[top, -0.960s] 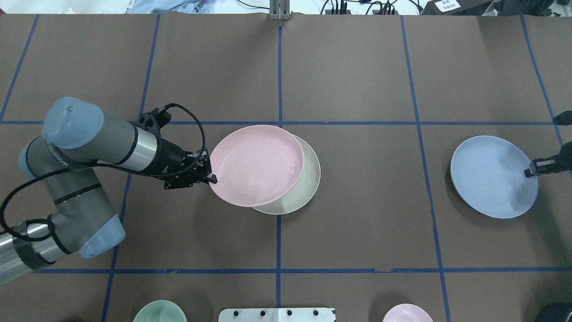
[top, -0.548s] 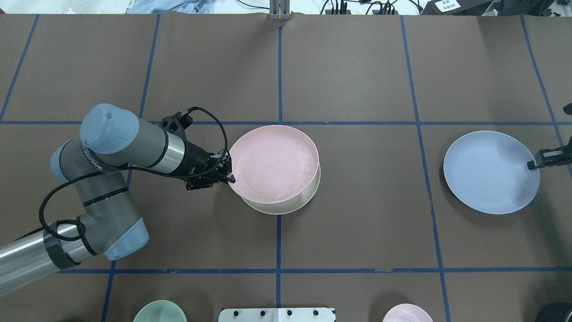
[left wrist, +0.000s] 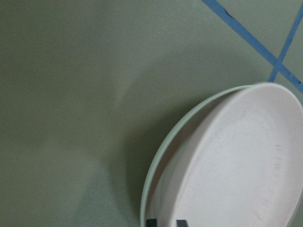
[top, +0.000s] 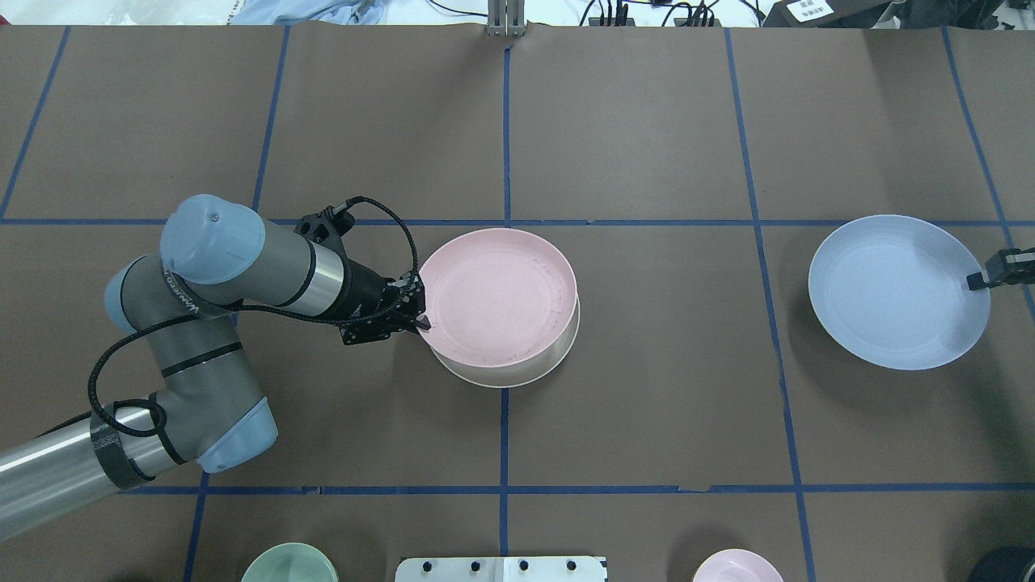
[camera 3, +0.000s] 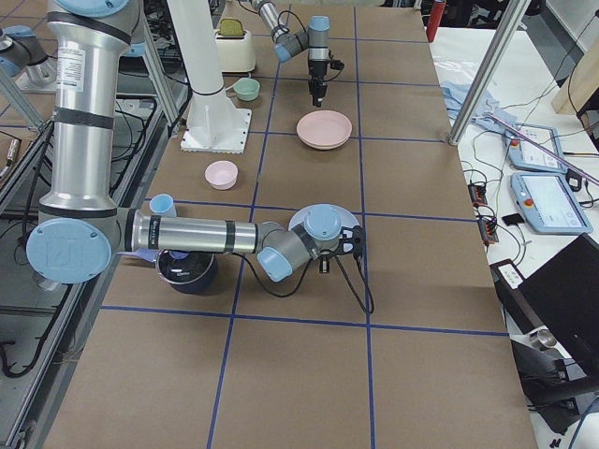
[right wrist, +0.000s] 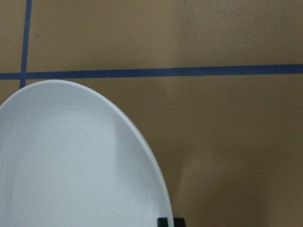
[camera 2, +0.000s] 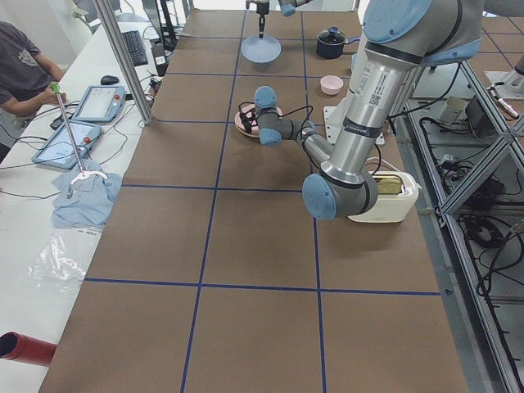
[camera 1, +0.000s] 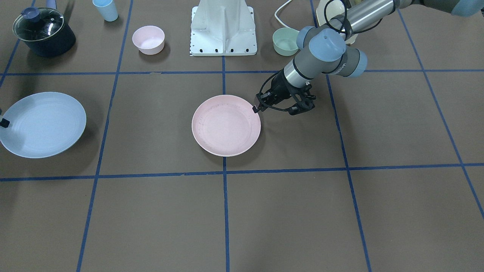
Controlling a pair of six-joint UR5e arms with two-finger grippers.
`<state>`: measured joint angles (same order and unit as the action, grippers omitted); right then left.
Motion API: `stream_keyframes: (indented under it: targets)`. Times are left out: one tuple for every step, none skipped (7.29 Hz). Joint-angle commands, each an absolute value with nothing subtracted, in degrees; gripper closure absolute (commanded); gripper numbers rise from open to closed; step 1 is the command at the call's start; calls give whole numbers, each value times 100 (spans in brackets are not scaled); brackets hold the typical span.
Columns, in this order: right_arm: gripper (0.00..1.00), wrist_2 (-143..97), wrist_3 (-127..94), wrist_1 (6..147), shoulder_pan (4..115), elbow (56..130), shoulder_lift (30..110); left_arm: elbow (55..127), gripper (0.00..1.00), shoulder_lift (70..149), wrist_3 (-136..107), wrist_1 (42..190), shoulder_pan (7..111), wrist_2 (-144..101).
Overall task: Stack three plates with pink and blue
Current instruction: 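Open the left gripper and withdraw it while the right gripper grasps the blue plate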
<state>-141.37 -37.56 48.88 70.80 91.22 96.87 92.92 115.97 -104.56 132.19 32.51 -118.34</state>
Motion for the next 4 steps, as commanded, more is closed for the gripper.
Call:
stream_keyframes:
  targets:
    - [100,-14212,-3971,4896,7110,9324,9659,9508,0,11532,-10415,13210,3278,-11821]
    - [100,-14212,-4260,4904,7110,9412,9546,9745,0,11401,-10406,13106,3435,-11847]
    - [100,-14212,-4654,4904,7093,9465,9380,9982,0,11330,-10180,12661,3593,-11882]
    - [100,-14186,-5041,4904,6893,9622,9317,10271,0,11320,-9447,11969,3699,-11874]
